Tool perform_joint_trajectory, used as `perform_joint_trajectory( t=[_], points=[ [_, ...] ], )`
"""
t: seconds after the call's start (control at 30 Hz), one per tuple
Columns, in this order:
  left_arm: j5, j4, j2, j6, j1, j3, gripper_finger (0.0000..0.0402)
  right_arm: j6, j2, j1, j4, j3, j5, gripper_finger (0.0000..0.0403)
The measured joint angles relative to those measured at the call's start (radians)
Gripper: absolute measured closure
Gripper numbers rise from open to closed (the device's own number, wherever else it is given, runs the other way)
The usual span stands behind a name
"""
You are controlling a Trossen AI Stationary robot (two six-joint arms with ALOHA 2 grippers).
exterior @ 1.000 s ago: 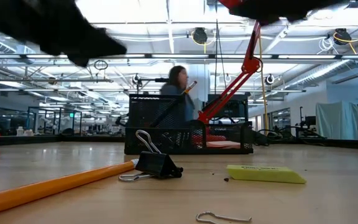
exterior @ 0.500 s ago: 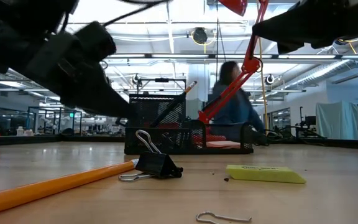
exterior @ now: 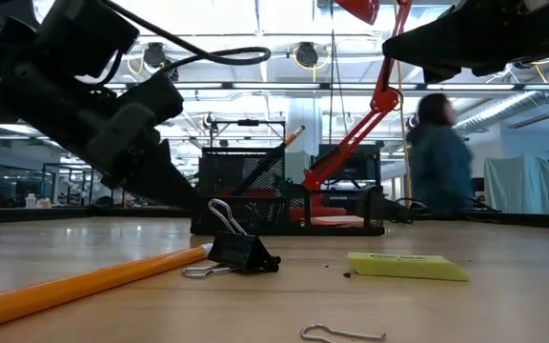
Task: Pick and place office supplies into organizer
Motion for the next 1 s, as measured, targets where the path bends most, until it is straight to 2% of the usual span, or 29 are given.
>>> perform_joint_trajectory(
  t=[0.17,0.37,0.43,0.53,0.67,0.8,1.0],
  points=[
    [0.005,0.014,0.000,0.019,0.000,0.000,0.0366,0.000,0.000,0.000,0.000,0.000,0.000,0.0403],
    [0.169,0.129,0.000,0.085,-0.047,0.022,0.0366,-0.003,0.000,0.000,-0.022,0.000,-0.003,0.0403],
    [0.175,0.059,-0.001,0.061,-0.064,0.074,0.0366,-0.003,0.000,-0.002,-0.036,0.000,-0.004,0.0403],
    [0.178,-0.182,0.008,0.066,-0.093,0.198,0.0366,0.000,0.000,-0.010,-0.051,0.000,-0.005,0.0403],
    [0.170,-0.399,0.041,0.176,-0.151,0.350,0.0366,0.001,0.000,-0.012,-0.053,0.000,-0.005,0.0403],
    [0.132,-0.459,0.049,0.291,-0.234,0.450,0.0366,0.001,0.000,-0.011,-0.064,0.001,-0.005,0.0403],
    [-0.085,-0.472,0.067,0.380,-0.334,0.507,0.0359,0.020,0.000,-0.011,-0.082,0.001,-0.010,0.0403]
  ],
)
